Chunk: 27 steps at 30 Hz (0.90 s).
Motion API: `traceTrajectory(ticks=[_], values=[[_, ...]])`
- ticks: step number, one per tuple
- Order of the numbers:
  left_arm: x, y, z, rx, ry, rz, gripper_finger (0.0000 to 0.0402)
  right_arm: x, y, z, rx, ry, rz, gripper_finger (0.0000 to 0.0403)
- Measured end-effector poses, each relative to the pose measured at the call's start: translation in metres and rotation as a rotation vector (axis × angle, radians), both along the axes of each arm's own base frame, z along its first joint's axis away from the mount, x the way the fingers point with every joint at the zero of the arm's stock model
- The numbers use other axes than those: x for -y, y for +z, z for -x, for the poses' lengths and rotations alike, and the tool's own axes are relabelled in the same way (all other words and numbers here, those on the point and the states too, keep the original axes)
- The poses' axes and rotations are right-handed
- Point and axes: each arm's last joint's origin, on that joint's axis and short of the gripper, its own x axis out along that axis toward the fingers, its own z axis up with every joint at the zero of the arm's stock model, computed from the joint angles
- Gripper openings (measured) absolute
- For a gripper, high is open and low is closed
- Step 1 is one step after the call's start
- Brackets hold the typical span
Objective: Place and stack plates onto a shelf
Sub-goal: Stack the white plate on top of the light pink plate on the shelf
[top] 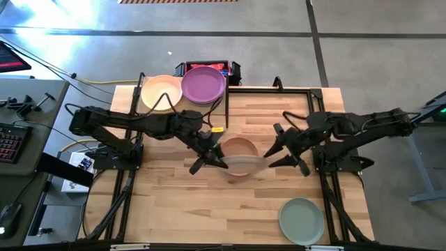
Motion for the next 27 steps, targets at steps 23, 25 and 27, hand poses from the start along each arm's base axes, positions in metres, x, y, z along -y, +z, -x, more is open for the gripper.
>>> traceTrajectory(ticks=[23,25,27], values=[[-0.035,0.046,0.134,-0.204,0.656,-0.393,0.0031,0.01,0.003,0.016,-0.012,-0.122,0.033,0.0154],[-0.037,0.048,0.145,-0.215,0.721,-0.434,0.0032,0.011,0.001,0.017,-0.036,-0.154,0.049,0.0154],[-0.04,0.05,0.156,-0.226,0.8,-0.482,0.0032,0.011,-0.001,0.017,-0.054,-0.178,0.061,0.0154]])
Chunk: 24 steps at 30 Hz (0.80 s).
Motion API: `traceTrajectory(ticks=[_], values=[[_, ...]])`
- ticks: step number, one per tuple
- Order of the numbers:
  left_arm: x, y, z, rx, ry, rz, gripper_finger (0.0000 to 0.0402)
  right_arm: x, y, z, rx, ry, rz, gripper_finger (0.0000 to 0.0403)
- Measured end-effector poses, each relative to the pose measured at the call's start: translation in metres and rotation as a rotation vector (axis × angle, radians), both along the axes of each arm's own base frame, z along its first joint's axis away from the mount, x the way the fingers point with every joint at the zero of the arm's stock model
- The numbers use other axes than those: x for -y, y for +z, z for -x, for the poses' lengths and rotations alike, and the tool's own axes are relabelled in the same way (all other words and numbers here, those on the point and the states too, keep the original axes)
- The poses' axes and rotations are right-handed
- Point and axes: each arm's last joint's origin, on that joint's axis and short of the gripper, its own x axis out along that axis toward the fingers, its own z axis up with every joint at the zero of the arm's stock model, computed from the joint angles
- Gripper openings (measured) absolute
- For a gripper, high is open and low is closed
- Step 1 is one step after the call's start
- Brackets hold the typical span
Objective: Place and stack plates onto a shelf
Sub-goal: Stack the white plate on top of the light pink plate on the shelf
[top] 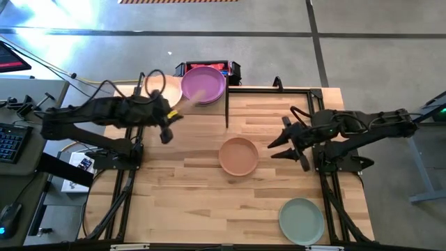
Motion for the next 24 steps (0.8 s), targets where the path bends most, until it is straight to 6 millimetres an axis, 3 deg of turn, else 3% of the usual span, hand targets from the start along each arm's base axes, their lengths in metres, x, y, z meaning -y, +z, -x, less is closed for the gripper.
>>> traceTrajectory(ticks=[6,12,17,24], values=[[-0.009,-0.003,0.024,-0.109,0.236,-0.167,0.003,0.0,-0.001,0.0,-0.013,-0.003,0.002,0.0154],[-0.019,-0.011,0.032,-0.247,0.317,-0.195,0.0033,0.0,-0.001,0.0,-0.014,-0.003,0.002,0.0154],[-0.029,-0.022,0.031,-0.429,0.34,-0.211,0.0033,0.0,-0.001,0.0,-0.014,-0.003,0.002,0.0154],[-0.043,-0.032,0.015,-0.544,0.288,-0.199,0.0034,0.001,-0.001,0.0,-0.012,-0.031,0.012,0.0154]])
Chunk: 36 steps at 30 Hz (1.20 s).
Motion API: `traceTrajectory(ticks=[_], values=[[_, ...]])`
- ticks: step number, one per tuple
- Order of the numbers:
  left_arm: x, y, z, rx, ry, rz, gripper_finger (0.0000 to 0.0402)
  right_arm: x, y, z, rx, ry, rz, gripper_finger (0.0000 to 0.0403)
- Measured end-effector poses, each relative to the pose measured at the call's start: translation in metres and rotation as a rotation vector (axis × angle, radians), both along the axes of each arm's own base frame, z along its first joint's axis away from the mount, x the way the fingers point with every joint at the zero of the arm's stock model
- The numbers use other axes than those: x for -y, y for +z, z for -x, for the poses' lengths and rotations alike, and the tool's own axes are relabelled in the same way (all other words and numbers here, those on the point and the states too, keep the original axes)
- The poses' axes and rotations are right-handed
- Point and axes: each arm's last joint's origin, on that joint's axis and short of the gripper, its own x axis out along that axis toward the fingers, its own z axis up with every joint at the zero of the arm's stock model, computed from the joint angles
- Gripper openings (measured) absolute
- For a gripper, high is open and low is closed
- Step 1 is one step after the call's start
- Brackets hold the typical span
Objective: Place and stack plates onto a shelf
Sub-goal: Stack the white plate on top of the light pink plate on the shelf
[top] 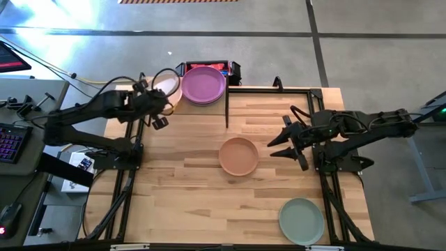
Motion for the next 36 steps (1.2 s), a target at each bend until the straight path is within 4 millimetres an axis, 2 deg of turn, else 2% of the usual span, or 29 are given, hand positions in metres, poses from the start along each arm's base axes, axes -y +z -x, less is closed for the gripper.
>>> traceTrajectory(ticks=[6,18,27,36], values=[[-0.014,-0.01,-0.01,-0.107,-0.009,0.024,0.0034,0.0,0.0,0.0,-0.006,-0.008,-0.022,0.0154],[-0.042,-0.027,-0.019,-0.273,0.001,0.1,0.0035,0.0,0.0,0.0,-0.007,-0.01,-0.026,0.0154],[-0.053,-0.043,-0.033,-0.368,-0.018,0.138,0.0035,0.0,0.0,0.0,-0.007,-0.009,-0.024,0.0154],[-0.06,-0.048,-0.04,-0.392,-0.023,0.134,0.0035,0.0,0.0,0.0,-0.008,-0.009,-0.024,0.0154]])
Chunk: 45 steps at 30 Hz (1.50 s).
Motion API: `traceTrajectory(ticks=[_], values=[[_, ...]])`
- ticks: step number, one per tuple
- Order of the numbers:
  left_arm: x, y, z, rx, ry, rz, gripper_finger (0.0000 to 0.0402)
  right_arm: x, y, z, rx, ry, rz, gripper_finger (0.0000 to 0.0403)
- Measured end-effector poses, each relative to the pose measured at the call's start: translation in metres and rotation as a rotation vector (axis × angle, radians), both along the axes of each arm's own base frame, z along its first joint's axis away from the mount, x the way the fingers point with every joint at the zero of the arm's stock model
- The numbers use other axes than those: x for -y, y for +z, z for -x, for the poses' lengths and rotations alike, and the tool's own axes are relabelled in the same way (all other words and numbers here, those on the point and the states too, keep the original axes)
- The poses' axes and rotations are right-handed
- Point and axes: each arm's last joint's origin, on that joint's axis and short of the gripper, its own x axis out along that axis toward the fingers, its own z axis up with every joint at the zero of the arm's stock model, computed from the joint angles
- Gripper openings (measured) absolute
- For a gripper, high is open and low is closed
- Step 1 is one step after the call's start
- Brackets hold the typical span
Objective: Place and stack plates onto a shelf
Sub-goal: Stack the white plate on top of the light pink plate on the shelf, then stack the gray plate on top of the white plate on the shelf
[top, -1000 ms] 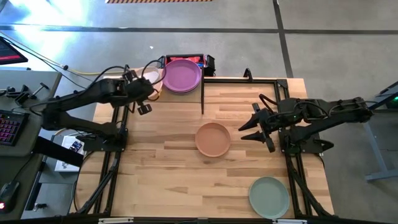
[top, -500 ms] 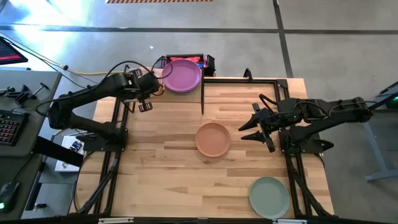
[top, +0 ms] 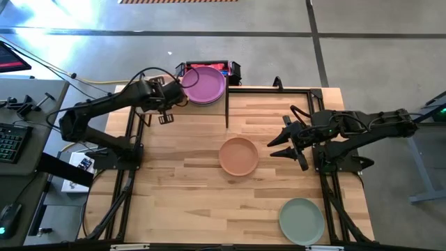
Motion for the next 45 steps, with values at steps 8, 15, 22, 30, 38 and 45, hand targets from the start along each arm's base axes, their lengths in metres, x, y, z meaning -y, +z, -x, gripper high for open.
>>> traceTrajectory(ticks=[8,15,22,30,38,45], values=[[0.0,-0.001,-0.001,0.041,0.056,0.014,0.0059,0.0,0.0,0.0,0.0,0.0,0.0,0.0154],[0.001,-0.003,-0.002,0.107,0.07,0.11,0.0101,0.0,0.0,0.0,0.0,0.0,0.0,0.0154],[0.002,-0.003,-0.003,0.154,0.117,0.139,0.0125,0.0,0.0,0.0,-0.006,-0.009,-0.023,0.0154],[0.005,-0.004,-0.002,0.209,0.177,0.235,0.0127,0.0,0.0,0.0,-0.013,-0.018,-0.048,0.0154],[0.007,0.0,0.0,0.227,0.219,0.277,0.0127,0.0,-0.005,0.002,-0.081,-0.045,-0.104,0.0154],[0.007,0.014,-0.002,0.285,0.232,0.263,0.0127,0.0,-0.008,0.002,-0.103,-0.047,-0.1,0.0154]])
